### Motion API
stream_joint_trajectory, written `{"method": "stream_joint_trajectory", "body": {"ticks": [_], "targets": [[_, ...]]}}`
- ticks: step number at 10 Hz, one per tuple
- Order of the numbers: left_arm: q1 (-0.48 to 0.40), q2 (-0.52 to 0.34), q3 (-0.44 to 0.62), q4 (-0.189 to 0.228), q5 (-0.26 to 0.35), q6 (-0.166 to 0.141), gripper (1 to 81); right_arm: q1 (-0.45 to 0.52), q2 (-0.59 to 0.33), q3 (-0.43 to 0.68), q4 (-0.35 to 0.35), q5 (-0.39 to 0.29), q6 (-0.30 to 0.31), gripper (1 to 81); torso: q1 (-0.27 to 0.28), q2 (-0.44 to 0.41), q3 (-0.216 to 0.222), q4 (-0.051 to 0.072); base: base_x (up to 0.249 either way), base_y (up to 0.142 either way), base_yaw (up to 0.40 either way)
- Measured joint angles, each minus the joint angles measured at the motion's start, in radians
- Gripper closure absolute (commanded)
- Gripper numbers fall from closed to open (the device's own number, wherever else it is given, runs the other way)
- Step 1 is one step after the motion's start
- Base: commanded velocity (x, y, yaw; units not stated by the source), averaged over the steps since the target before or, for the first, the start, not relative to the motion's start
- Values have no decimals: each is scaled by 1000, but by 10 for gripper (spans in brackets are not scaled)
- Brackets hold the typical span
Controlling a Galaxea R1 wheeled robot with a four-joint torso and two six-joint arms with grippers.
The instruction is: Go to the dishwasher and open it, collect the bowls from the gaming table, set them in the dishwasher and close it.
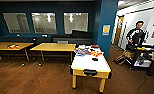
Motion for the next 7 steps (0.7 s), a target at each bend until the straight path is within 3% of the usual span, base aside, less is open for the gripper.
{"method": "stream_joint_trajectory", "body": {"ticks": [3, 7], "targets": [[0, 0, 0, 0, -1, 0, 811, 0, 0, 0, 0, 0, 0, 811, 0, 0, 0, 0, 0, 0, -38], [3, 0, -2, 0, -3, 0, 811, 1, 0, 0, -1, 0, 0, 811, 0, 0, 0, 0, 0, 0, -188]]}}
